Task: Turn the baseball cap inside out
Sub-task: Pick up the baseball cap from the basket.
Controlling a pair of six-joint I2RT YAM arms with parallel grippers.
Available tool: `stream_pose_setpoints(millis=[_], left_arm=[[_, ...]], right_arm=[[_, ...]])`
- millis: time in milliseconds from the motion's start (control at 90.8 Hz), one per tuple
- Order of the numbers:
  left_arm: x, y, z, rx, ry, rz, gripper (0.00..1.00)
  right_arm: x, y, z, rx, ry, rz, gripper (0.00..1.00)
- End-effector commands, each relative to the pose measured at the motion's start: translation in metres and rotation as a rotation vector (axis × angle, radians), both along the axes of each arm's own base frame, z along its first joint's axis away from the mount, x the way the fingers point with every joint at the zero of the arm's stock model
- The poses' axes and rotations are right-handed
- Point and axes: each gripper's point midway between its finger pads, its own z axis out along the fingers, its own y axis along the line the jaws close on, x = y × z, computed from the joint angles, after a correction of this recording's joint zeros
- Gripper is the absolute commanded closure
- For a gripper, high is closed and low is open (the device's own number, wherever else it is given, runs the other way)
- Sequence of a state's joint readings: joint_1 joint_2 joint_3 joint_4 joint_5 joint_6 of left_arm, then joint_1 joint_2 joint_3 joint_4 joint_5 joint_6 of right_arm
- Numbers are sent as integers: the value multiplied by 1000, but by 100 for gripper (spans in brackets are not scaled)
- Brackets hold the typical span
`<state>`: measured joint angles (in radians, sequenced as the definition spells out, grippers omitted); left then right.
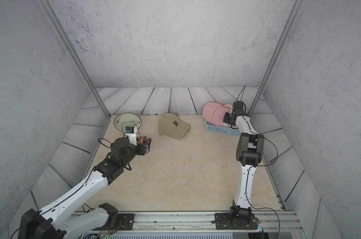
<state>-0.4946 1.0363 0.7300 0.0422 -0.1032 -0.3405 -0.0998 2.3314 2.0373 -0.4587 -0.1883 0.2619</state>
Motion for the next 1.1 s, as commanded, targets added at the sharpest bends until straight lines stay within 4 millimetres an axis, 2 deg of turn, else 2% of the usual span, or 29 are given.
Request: stream_pose_setpoints(millis=[0,187,374,440,550,628,705,969,1090], left_arm=[[3,3,0,4,-3,10,19],[3,3,0,8,-1,13,19],[3,4,-1,7,1,15,19],[3,4,-1,8,2,14,19],[2,4,-1,10,4,15,19],[2,4,-1,10,2,15,19],[3,4,1,8,-3,11,19],[3,-8,5,10,-20,-55,18],[4,-13,8,10,-31,-76,18]], right_arm=[[10,-1,-20,20,26,-4,57],[21,-5,-28,13,30,-10,59],[22,-4,-43,24,59,-4,61],[23,-3,-46,33,62,1,66],[22,0,-42,54,54,17,87],[22,2,-27,55,16,27,100],[22,0,-5,41,-35,21,100],[5,-1,89,3,-217,8,100],[-4,0,122,4,-286,5,100]])
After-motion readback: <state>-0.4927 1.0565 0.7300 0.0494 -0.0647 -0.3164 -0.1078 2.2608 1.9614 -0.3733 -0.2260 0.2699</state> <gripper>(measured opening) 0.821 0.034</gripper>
